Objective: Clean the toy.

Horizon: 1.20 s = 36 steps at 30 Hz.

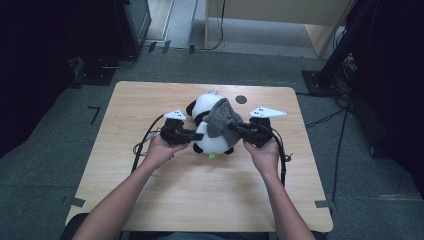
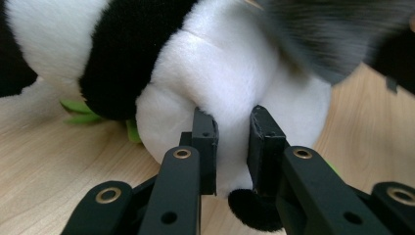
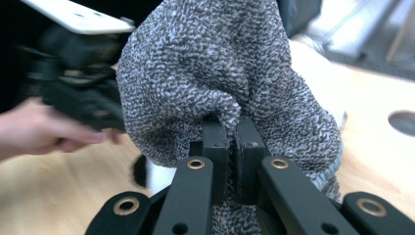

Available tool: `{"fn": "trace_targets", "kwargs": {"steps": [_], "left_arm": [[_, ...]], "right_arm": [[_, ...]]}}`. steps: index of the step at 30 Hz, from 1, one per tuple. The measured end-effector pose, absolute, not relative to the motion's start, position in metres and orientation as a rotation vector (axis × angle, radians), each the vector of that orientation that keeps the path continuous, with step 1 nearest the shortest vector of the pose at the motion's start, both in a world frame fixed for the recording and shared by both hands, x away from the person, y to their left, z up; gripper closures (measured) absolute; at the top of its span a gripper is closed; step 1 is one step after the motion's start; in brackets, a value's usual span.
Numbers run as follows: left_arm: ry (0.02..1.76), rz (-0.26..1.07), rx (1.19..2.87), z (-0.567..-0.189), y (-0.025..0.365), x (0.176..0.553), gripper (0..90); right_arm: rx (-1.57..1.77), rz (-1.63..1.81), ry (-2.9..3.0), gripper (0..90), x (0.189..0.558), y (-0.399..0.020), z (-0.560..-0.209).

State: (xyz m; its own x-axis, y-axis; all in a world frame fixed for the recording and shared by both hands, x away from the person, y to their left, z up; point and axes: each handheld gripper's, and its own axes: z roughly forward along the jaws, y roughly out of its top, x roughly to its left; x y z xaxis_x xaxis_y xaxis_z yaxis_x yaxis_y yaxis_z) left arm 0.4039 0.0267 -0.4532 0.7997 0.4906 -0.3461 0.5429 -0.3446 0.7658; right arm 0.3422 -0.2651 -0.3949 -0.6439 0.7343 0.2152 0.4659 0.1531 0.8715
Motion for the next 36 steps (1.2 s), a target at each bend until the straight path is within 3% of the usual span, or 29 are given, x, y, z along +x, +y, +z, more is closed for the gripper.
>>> {"fn": "trace_targets", "kwargs": {"steps": [8, 24, 36], "left_arm": [[0.81, -0.152, 1.913, -0.441, 0.03, 0.404, 77.1], [0.829, -0.139, 1.962, -0.448, 0.03, 0.404, 81.4], [0.846, -0.137, 1.941, -0.449, 0.036, 0.407, 81.4]], "right_arm": [[1.092, 1.524, 2.238, 87.5, 0.322, -0.246, -0.387], [1.173, 1.391, 2.45, 87.5, 0.325, -0.228, -0.45], [1.167, 1.293, 2.529, 87.5, 0.327, -0.215, -0.474]]}}
